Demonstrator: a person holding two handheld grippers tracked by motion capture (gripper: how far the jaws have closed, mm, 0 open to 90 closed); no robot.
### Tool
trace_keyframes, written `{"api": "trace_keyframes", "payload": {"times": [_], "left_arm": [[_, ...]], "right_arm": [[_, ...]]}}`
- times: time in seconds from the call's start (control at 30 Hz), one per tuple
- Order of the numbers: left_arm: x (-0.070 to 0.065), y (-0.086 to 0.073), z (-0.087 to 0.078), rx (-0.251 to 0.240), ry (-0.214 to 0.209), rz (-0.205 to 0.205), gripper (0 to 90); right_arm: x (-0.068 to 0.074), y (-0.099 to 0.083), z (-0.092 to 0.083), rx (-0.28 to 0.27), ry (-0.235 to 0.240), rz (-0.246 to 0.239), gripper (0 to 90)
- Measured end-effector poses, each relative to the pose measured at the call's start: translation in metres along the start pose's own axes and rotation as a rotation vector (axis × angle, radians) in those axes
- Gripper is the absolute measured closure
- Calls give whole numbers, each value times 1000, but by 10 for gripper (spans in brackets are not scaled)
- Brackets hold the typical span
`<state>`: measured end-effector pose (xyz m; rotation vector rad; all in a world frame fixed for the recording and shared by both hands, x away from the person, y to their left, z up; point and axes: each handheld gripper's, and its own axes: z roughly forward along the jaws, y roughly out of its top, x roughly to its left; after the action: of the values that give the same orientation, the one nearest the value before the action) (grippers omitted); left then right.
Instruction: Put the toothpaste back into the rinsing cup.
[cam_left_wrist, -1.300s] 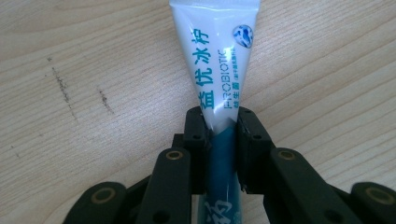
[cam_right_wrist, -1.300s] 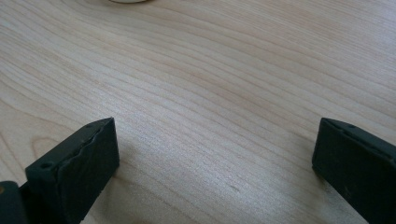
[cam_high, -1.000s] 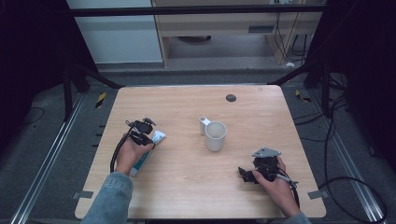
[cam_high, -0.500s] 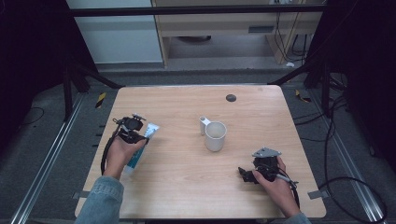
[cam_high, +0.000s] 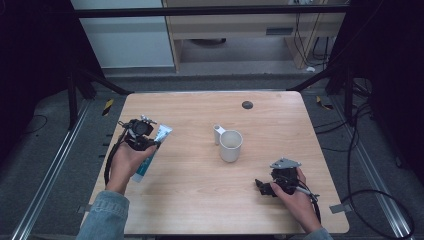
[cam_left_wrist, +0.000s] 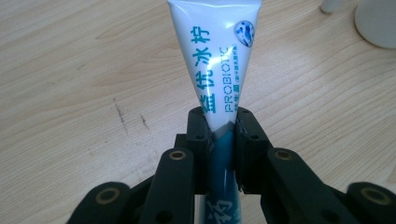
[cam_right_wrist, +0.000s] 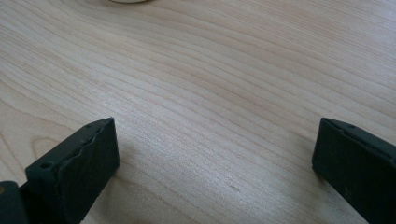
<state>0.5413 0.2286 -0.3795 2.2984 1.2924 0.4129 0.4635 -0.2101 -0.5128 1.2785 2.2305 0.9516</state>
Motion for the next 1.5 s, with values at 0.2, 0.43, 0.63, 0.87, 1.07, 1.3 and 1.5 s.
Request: {"api": "trace_keyframes", "payload": {"times": [0.2,0.43,0.63,0.87,1.07,1.3,1.5], "left_arm": [[-4,5,-1,-27,-4,-7,780],[-13,12,-2,-77,-24,-14,780],[-21,21,-1,-118,-36,-20,780],[-36,31,-1,-162,-57,-9,780],[-48,38,4,-172,-69,3,780],[-61,49,0,-211,-65,15,780],[-78,53,4,-223,-92,30,780]], "right_arm": [[0,0,0,0,0,-1,8],[0,0,0,0,0,-1,8],[0,0,0,0,0,0,7],[0,0,0,0,-1,0,7],[0,0,0,0,0,-1,7],[0,0,0,0,-1,0,7],[0,0,0,0,-1,-1,8]]}}
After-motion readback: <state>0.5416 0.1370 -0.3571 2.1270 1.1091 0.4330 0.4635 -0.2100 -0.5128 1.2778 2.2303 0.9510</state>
